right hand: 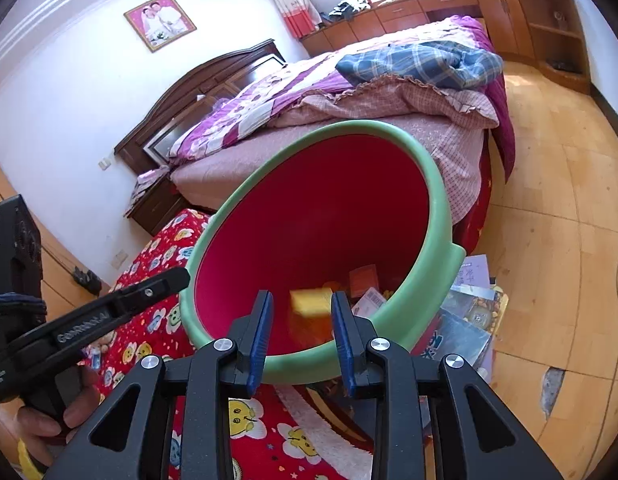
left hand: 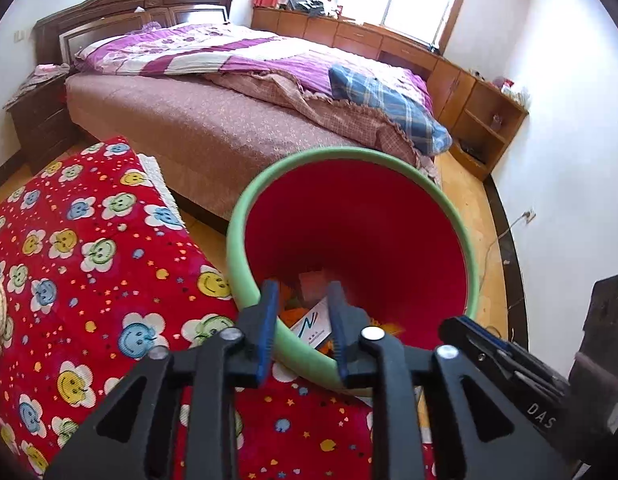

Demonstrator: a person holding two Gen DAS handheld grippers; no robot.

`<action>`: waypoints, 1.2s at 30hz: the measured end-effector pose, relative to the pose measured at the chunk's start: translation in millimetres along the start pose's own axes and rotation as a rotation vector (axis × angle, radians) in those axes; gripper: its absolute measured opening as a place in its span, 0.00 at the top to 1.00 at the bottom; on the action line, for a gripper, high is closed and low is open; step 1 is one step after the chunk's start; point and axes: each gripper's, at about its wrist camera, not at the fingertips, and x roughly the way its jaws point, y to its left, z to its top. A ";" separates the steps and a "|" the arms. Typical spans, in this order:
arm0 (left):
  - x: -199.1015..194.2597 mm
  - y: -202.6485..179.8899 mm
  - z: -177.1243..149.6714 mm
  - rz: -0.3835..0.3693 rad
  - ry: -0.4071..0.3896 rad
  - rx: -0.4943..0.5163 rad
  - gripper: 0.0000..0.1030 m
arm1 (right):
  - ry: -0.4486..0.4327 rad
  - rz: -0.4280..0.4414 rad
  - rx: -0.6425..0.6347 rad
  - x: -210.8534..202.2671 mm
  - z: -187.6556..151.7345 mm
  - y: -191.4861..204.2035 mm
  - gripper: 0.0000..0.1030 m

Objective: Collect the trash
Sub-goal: 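Open both grippers over the bucket to drop the box and stick, then move both open grippers back over the remaining trash on the bed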

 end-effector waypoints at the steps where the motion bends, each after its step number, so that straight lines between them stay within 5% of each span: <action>1: -2.7 1.7 -0.3 0.004 -0.005 -0.002 0.71 | 0.000 -0.001 -0.002 -0.3 -0.3 0.5 0.70; 5: -11.0 6.4 -6.5 0.022 -0.004 -0.010 0.61 | -0.005 0.008 0.002 -3.6 -2.3 2.0 0.65; 23: -73.0 70.9 -33.1 0.141 -0.037 -0.155 0.61 | -0.012 0.073 -0.034 -21.9 -10.7 32.2 0.63; 36: -110.0 167.2 -49.4 0.363 -0.039 -0.266 0.61 | 0.014 0.102 -0.084 -23.6 -22.9 58.7 0.62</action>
